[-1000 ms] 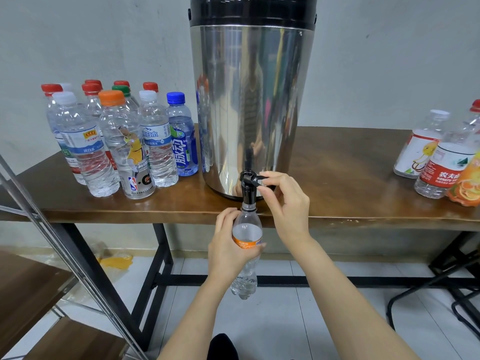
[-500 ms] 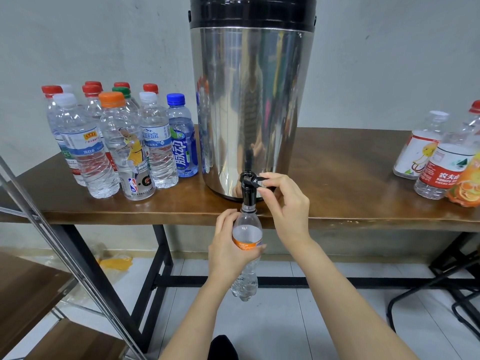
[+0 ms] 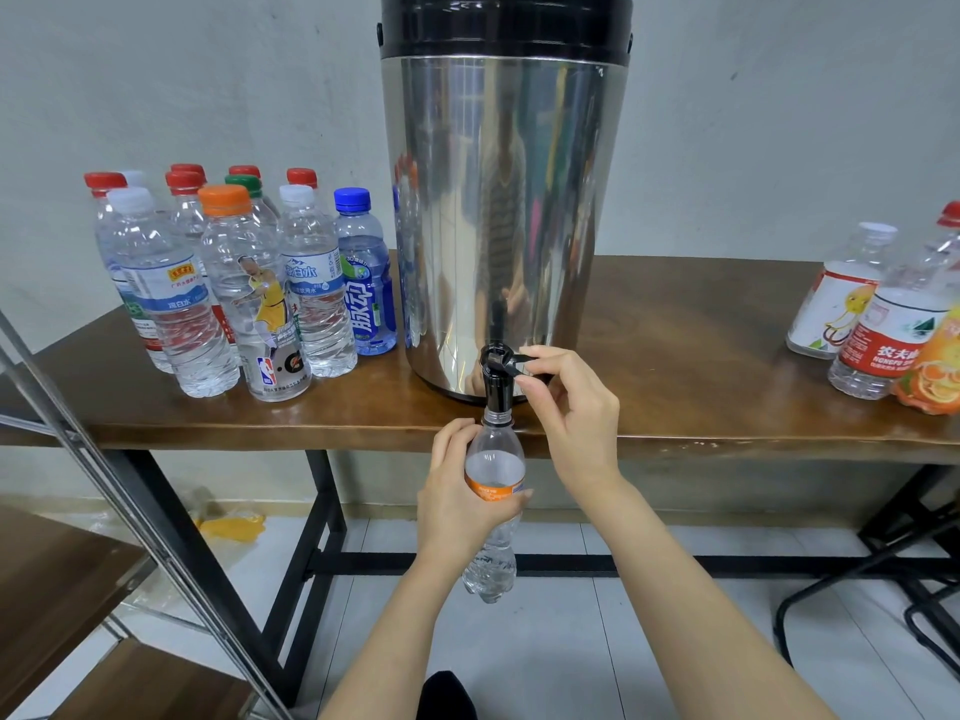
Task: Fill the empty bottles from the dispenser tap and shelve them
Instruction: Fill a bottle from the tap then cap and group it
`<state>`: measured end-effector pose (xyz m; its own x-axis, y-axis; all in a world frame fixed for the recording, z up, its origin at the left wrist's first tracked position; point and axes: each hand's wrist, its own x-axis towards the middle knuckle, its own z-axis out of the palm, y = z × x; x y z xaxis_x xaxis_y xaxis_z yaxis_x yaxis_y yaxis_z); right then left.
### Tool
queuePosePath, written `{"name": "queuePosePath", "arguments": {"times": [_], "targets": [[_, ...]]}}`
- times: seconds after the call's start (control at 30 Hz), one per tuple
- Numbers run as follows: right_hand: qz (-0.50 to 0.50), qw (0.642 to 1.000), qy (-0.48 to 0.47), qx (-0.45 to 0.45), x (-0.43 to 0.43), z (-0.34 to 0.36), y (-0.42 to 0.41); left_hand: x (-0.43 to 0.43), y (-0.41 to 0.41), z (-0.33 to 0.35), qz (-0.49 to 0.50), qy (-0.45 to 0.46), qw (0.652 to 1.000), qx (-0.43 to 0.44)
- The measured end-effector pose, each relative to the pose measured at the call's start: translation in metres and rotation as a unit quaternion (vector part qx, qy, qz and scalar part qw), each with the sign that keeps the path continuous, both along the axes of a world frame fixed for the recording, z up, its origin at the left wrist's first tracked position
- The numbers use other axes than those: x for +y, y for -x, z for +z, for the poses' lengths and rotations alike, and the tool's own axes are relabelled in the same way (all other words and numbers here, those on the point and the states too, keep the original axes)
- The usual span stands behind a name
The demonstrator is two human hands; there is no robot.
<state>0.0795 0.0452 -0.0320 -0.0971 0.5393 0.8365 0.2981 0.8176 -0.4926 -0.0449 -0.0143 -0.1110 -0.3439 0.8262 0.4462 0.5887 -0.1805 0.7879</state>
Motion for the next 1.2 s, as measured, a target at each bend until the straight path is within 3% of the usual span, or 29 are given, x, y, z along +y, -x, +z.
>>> {"name": "queuePosePath", "arguments": {"times": [1.2], "targets": [[0.005,1.0,-0.001,0.008,-0.0024,0.0026,0.0004,-0.0018,-0.0003,0.0019,-0.008,0.001,1.0,0.0]]}}
